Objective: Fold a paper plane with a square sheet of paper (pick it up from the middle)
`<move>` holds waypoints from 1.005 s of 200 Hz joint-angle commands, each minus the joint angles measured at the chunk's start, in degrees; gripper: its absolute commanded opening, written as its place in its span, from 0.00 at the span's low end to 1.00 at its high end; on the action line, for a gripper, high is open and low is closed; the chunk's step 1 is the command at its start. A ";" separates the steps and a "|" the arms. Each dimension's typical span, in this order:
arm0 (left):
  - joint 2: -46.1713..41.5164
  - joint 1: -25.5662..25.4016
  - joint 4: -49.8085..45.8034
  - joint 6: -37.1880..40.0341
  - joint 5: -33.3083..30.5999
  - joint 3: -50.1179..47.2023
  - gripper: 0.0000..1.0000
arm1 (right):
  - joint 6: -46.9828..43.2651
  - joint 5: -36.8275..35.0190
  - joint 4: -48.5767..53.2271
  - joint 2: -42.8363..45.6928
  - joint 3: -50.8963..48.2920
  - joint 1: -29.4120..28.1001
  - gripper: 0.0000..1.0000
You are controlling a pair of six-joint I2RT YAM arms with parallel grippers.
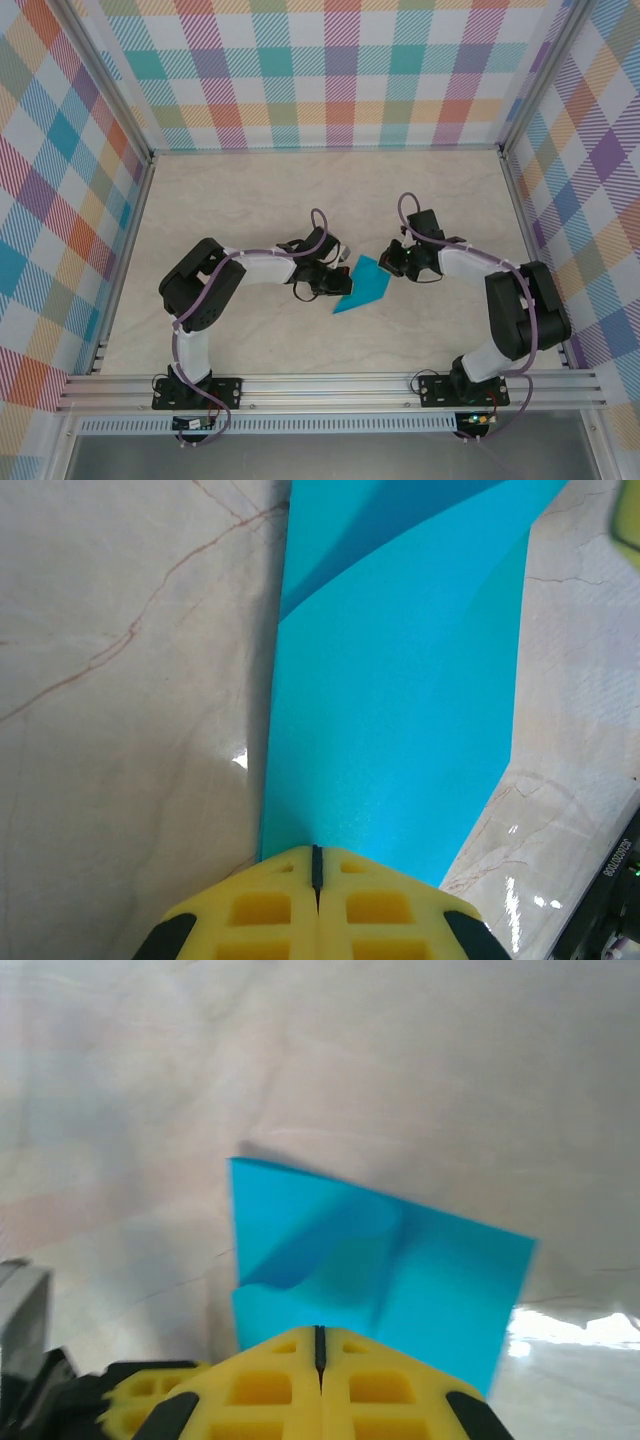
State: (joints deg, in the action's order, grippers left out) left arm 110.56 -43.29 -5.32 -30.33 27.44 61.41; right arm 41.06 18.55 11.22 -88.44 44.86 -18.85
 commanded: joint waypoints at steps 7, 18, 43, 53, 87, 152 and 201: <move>3.07 0.57 -7.94 1.15 -1.98 -0.76 0.00 | -0.63 2.12 -3.24 -1.56 -0.42 -4.77 0.00; 3.10 0.59 -8.03 1.16 -2.04 -0.76 0.00 | -0.56 2.62 -3.90 -3.38 0.16 -6.36 0.00; 3.25 0.57 -8.28 1.03 -2.22 -0.81 0.00 | -0.37 4.10 -5.26 -7.61 1.68 -7.52 0.00; 3.25 0.58 -8.30 0.99 -2.22 -0.83 0.00 | -0.69 3.43 -5.16 -8.72 2.11 -7.45 0.00; 3.17 0.57 -8.78 1.15 -2.22 -0.98 0.00 | -1.35 1.80 -5.34 -10.41 1.78 -3.52 0.00; 3.03 0.58 -8.34 1.08 -1.95 -1.53 0.00 | 0.11 -3.83 -0.22 -9.92 4.24 6.55 0.00; 3.12 0.57 -7.88 1.15 -1.16 -1.03 0.00 | 2.34 -1.19 -4.18 -2.80 1.33 6.07 0.00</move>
State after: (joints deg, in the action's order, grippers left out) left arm 110.91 -43.20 -5.63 -30.33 27.59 61.82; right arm 42.02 16.19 9.19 -96.07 48.25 -12.25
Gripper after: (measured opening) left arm 0.040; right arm 0.045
